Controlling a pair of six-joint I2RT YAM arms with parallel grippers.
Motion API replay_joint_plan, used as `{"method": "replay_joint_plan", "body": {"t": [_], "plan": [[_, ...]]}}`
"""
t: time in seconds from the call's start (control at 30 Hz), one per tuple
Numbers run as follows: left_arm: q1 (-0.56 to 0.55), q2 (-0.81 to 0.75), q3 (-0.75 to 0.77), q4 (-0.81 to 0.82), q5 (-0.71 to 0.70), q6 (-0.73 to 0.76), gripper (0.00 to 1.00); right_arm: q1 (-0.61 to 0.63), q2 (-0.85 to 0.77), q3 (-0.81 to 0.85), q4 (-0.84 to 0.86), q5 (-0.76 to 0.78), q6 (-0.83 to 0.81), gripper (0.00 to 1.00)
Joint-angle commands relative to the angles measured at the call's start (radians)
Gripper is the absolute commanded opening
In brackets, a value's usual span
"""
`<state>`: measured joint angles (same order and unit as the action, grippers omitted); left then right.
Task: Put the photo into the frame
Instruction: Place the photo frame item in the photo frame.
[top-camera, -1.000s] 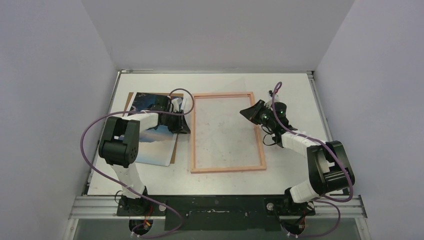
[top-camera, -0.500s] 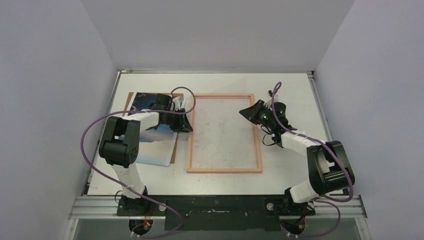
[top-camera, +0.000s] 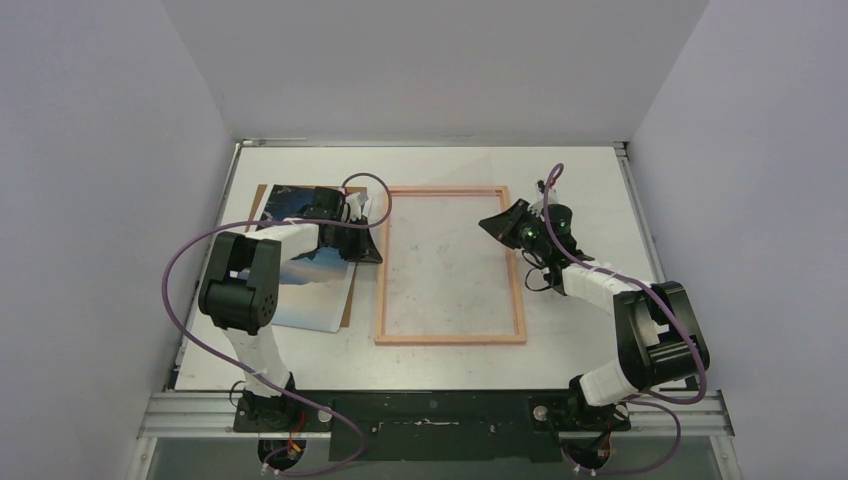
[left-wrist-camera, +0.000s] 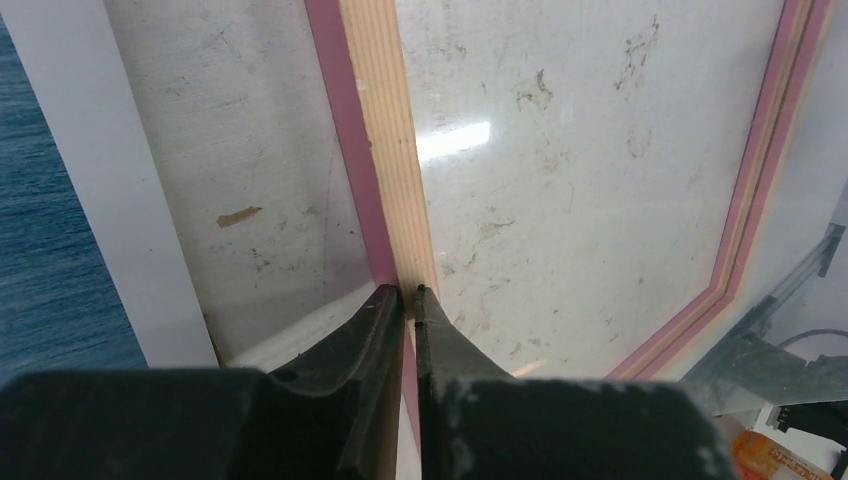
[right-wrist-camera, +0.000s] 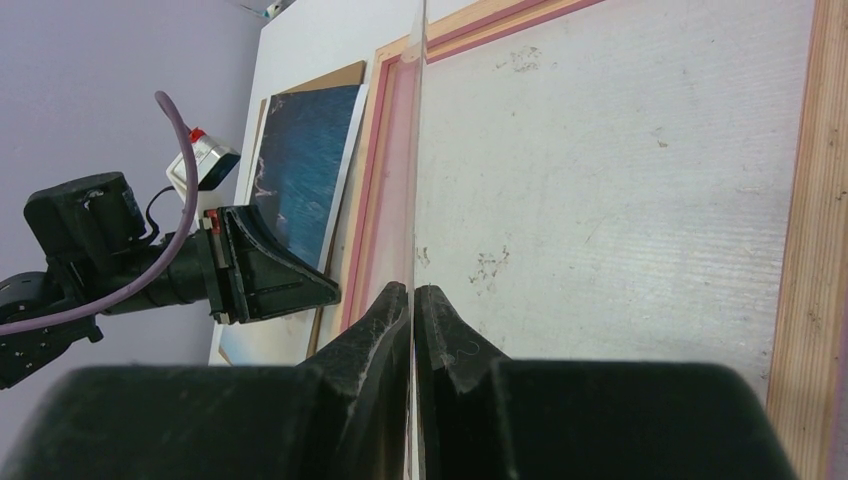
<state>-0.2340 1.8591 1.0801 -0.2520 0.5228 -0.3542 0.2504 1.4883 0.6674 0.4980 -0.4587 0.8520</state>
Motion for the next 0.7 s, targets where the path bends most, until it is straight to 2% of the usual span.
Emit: {"method": "replay_joint_plan", "body": {"t": [0.0,0.27,0.43,0.67], "plan": [[-0.020,0.031,0.018,0.006,-0.058,0.027,0.00,0.010,-0.039,0.032,0.075,0.010,-0.008,0.05],[-0.025,0.039,0.019,-0.001,-0.064,0.031,0.00,0.025,-0.065,0.014,0.100,0.035,-0.003,0.05],[-0.026,0.043,0.019,-0.004,-0.065,0.035,0.00,0.031,-0.080,0.025,0.059,0.055,-0.019,0.05],[-0.029,0.046,0.026,-0.013,-0.062,0.043,0.00,0.029,-0.030,0.034,0.067,0.069,-0.004,0.05]]}}
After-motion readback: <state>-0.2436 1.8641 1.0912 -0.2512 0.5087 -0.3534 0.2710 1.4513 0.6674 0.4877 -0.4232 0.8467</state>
